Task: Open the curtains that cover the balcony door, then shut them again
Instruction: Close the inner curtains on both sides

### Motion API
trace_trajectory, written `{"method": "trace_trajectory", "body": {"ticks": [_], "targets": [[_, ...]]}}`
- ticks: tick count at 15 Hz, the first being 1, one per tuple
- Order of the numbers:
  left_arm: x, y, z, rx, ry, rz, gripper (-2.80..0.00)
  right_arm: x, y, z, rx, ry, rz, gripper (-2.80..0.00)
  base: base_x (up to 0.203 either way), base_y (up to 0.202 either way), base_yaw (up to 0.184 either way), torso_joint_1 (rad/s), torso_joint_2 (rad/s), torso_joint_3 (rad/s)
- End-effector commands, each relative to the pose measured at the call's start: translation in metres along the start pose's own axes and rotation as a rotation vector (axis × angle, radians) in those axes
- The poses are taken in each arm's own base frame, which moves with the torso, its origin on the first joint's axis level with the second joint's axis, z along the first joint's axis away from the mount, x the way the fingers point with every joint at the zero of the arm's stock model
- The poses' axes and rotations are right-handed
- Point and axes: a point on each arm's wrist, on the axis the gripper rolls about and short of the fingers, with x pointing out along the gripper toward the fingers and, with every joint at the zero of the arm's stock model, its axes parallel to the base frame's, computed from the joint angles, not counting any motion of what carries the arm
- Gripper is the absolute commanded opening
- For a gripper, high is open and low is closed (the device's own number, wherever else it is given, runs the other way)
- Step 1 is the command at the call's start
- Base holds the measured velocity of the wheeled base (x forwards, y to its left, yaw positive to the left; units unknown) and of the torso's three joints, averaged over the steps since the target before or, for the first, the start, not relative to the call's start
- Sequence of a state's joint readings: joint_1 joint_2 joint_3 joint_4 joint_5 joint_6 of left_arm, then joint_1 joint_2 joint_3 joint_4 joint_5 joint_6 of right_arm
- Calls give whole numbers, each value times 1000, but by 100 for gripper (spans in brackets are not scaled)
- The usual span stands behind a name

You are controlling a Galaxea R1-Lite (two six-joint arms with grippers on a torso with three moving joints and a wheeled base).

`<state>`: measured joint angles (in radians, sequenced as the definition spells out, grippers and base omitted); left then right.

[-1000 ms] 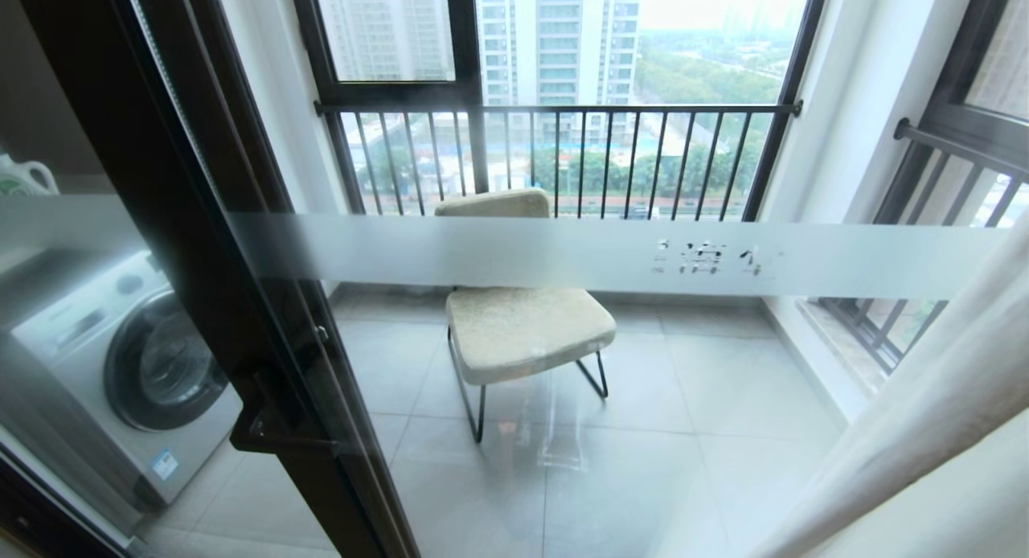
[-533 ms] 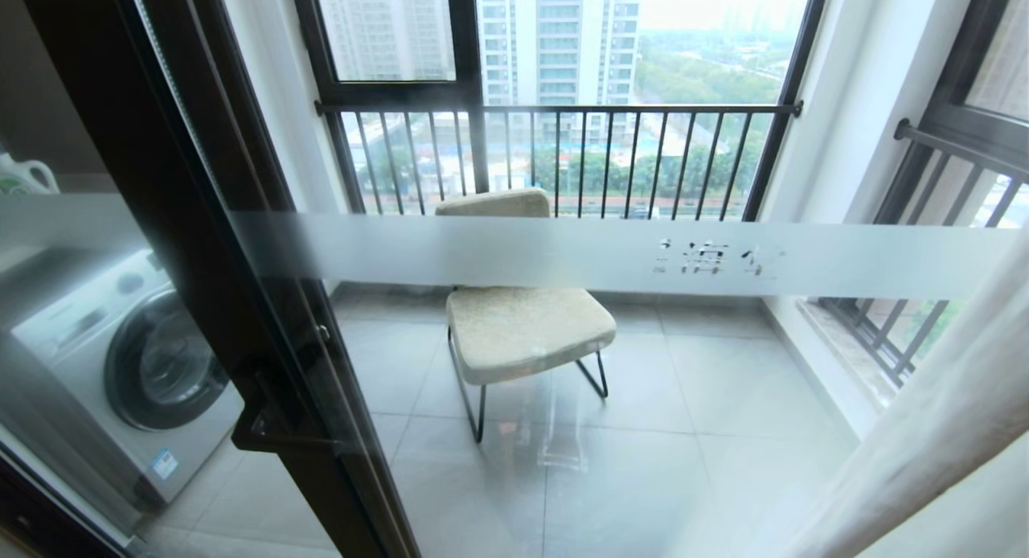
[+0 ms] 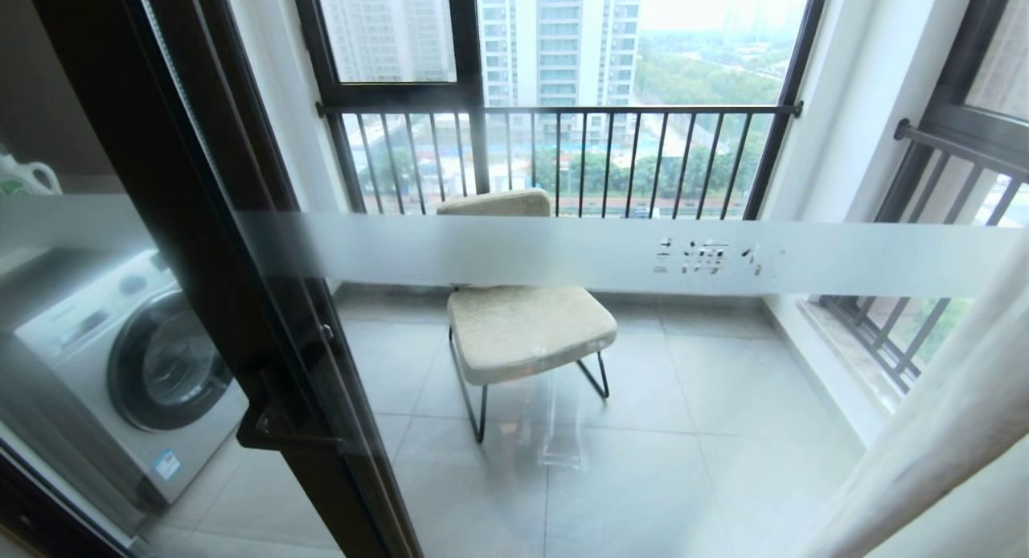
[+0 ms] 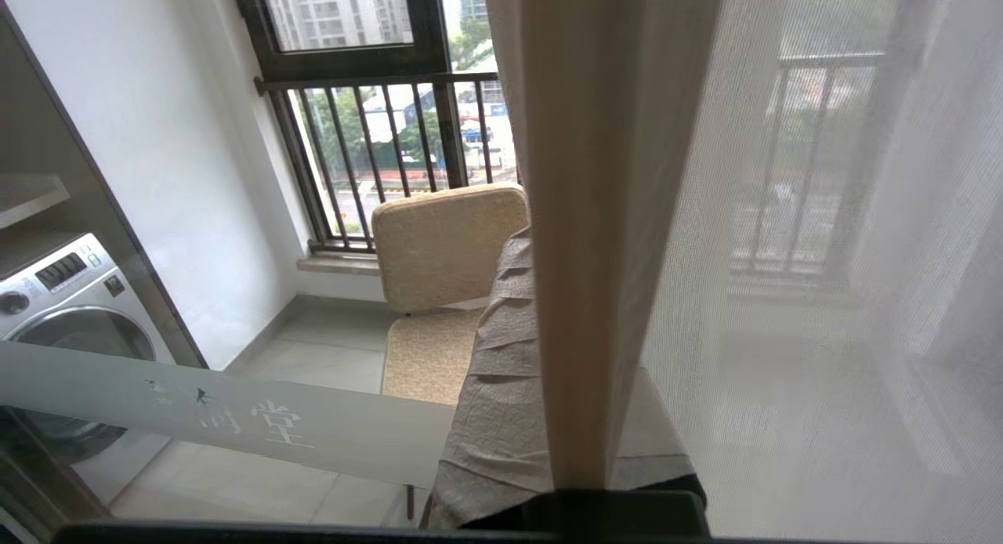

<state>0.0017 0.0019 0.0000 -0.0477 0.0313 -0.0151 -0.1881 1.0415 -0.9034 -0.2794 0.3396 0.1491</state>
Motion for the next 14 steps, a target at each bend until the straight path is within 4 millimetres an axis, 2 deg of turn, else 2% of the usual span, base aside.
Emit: {"method": "trace_trajectory", "body": {"ticks": [1,14], "targets": [[0,0,0,0,0,1,-280,1,0,0,2,2,2,-280,2,101,-12,-6,-1,6],[0,0,0,-6,0,2,-280,2,-1,-1,2,6,1,-280,0,185,-1,3,3,2]]}}
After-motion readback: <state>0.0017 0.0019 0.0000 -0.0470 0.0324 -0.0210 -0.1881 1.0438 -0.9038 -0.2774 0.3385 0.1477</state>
